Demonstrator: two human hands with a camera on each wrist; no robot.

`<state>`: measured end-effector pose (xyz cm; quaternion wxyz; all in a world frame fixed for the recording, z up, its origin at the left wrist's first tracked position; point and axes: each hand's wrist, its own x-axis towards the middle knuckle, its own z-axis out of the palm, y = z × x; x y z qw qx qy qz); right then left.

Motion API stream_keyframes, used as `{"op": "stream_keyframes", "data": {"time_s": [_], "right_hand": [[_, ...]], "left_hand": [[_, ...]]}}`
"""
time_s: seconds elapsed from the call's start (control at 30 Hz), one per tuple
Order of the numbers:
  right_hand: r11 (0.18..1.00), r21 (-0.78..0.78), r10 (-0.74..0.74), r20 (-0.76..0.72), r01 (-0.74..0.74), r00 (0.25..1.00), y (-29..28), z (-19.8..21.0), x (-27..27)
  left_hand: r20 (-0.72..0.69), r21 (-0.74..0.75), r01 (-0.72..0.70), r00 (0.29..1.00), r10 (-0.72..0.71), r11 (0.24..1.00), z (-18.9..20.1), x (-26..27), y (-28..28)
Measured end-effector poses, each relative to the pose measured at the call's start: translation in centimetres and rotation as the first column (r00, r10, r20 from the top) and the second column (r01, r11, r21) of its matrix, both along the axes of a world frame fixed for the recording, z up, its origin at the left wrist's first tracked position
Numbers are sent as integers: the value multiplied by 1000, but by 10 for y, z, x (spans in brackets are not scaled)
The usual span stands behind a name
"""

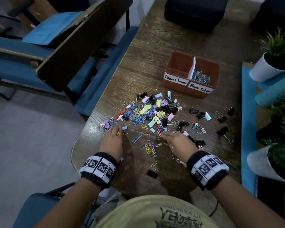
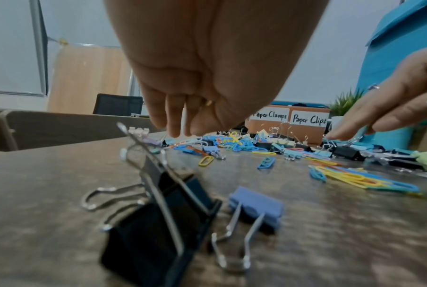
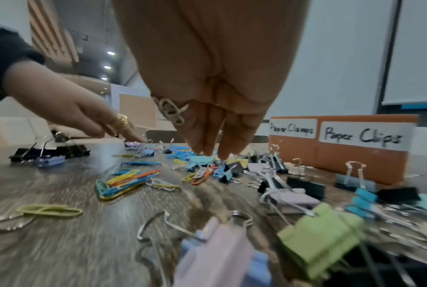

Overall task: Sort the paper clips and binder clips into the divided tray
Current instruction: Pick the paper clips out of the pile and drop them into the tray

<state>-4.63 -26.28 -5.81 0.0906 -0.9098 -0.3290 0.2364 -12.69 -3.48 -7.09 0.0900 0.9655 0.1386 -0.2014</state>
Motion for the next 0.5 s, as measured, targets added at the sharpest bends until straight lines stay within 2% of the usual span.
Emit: {"op": "stream_keyframes", "data": {"time_s": [0.1, 0.2, 0.37, 0.5], "right_hand": [[991, -122, 57, 23, -54, 998, 12, -9, -1], [966, -249, 75, 36, -63, 997, 7, -13, -12], [974, -219, 66, 17, -60, 998, -1, -19, -27], [996, -92, 1, 78, 6, 997, 9, -9, -21]], "left_hand": [[-124, 35, 24, 992, -19, 999, -6, 7, 0], [-180, 43, -9, 984, 16, 999, -10, 2, -1], [-253, 18, -21, 967, 25, 1000, -15, -19, -16], [-228, -12, 77, 971, -77, 997, -6, -25, -33]]}}
